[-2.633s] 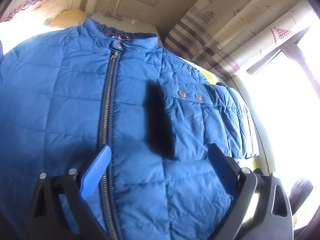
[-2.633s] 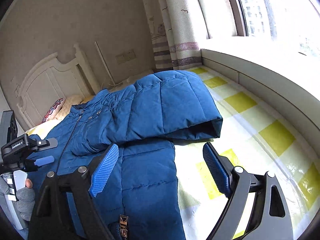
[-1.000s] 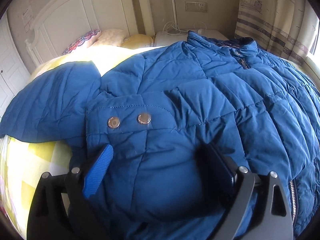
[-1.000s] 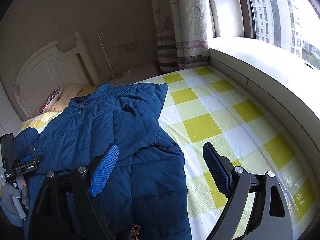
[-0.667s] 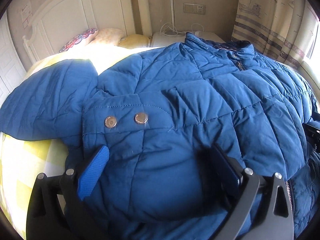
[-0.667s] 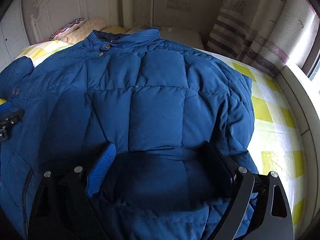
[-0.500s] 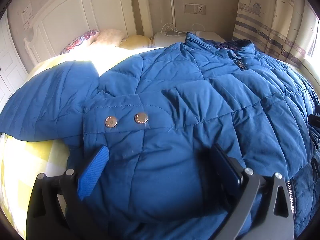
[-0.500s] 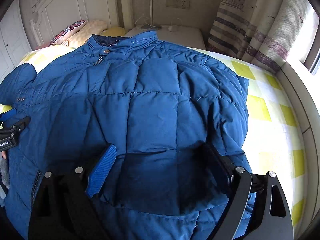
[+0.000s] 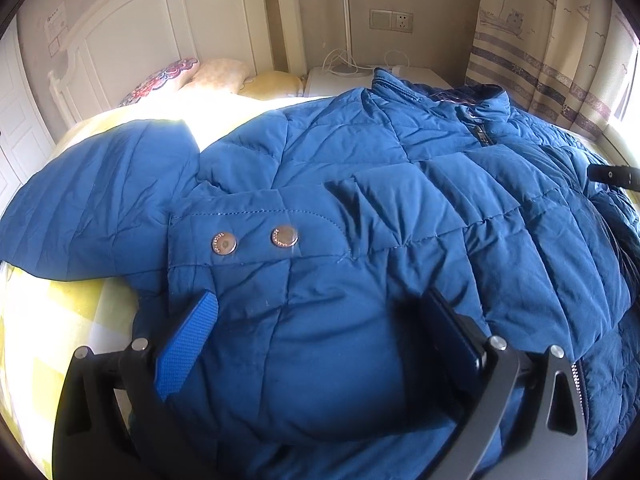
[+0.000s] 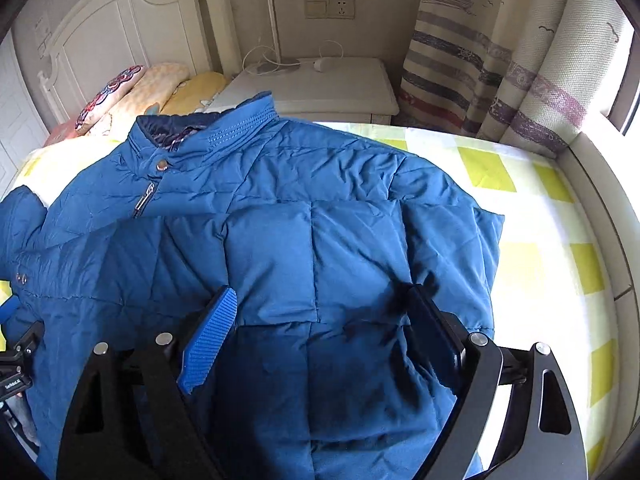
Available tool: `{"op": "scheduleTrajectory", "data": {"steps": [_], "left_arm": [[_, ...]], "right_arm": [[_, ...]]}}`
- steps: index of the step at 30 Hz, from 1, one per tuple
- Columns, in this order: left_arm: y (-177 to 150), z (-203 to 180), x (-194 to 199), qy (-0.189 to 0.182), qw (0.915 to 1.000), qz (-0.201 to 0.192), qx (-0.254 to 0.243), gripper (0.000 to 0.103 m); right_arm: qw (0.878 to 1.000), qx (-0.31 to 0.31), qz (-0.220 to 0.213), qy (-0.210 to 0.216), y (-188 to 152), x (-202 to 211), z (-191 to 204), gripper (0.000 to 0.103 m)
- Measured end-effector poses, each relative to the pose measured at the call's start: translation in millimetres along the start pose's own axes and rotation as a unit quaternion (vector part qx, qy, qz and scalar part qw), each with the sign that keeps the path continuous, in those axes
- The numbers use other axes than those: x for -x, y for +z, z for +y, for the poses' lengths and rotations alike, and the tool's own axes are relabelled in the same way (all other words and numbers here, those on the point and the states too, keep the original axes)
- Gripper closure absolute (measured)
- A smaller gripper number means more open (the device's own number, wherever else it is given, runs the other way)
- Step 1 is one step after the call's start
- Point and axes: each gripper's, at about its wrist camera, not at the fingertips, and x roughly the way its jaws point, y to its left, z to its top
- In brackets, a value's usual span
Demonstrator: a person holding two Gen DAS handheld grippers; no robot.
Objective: Fold large clothes
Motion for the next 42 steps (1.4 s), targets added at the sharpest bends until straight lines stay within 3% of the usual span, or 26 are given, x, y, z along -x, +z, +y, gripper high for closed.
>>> {"op": "scheduleTrajectory", "data": {"steps": [3,6,10,12,15,18,20,21,23,25,26,28,31,33,34,36,38,42], "left_arm": [[0.1,0.2,0.2,-0.002,1.0,0.0,0.001,0.002],[0.5,1.4,0.8,-0.007,1.0,-0.003,0.003,0.003],[0.0,2.7,1.7,-0.009,0.9999,-0.004,0.007,0.003],[0.4,3.4,1.4,-0.011,0.9999,-0.004,0.009,0.002],[0.9,3.8,1.3,-0.012,0.9999,-0.004,0.01,0.003],[0.9,7.6,2.5,-0.019,0.9996,-0.007,0.018,0.003],[0.2,13.1,4.3,-0.027,0.9991,-0.011,0.031,0.003],[0.1,16.2,5.2,-0.031,0.9987,-0.013,0.039,0.003],[-0.8,23.1,8.8,-0.045,0.9972,-0.021,0.056,0.003],[-2.5,32.0,13.6,-0.061,0.9945,-0.034,0.079,0.003],[-3.5,37.4,17.1,-0.071,0.9921,-0.044,0.093,0.003],[-6.3,49.5,25.4,-0.08,0.9865,-0.068,0.125,0.003],[-9.7,69.9,32.8,-0.091,0.9758,-0.094,0.175,0.003],[-11.6,80.6,28.6,-0.109,0.9698,-0.086,0.201,0.003],[-12.0,83.8,25.7,-0.113,0.9683,-0.078,0.209,0.004],[-12.3,87.2,24.3,-0.115,0.9653,-0.078,0.221,0.005],[-12.2,88.3,26.0,-0.105,0.9653,-0.086,0.223,0.006],[-13.4,88.3,42.9,-0.078,0.9645,-0.126,0.219,0.009]], "right_arm": [[0.999,-0.017,-0.021,-0.027,15.6,-9.6,-10.5,0.019],[0.999,-0.013,0.02,-0.043,16.8,-42.6,-15.0,0.018],[0.998,-0.021,0.029,-0.06,17.0,-35.9,-12.7,0.021],[0.996,-0.021,0.012,-0.084,11.5,-11.8,1.3,0.021],[0.999,0.02,-0.045,-0.007,-8.9,31.1,47.6,0.02],[0.993,0.094,-0.031,0.057,-38.2,35.6,106.6,0.017],[0.99,0.133,0.003,0.041,-57.1,14.5,132.9,0.015],[0.989,0.143,-0.007,0.025,-62.9,8.3,138.1,0.013],[0.992,0.12,0.001,0.043,-59.6,7.5,131.3,0.012],[0.995,0.092,0.014,0.035,-54.8,11.4,123.1,0.013],[0.996,0.084,0.01,0.026,-53.8,18.4,123.8,0.013],[0.995,0.083,-0.022,0.047,-52.9,37.1,130.6,0.013],[0.985,0.141,-0.049,0.092,-61.7,45.6,163.2,0.013],[0.974,0.212,0.004,0.085,-76.6,19.0,189.5,0.013],[0.972,0.223,-0.003,0.075,-80.3,13.6,192.7,0.011],[0.973,0.21,0.018,0.094,-72.9,12.5,187.3,0.012],[0.973,0.205,0.024,0.105,-63.0,18.3,180.7,0.021],[0.986,0.138,-0.032,0.089,-26.5,32.1,141.6,0.021]]}}
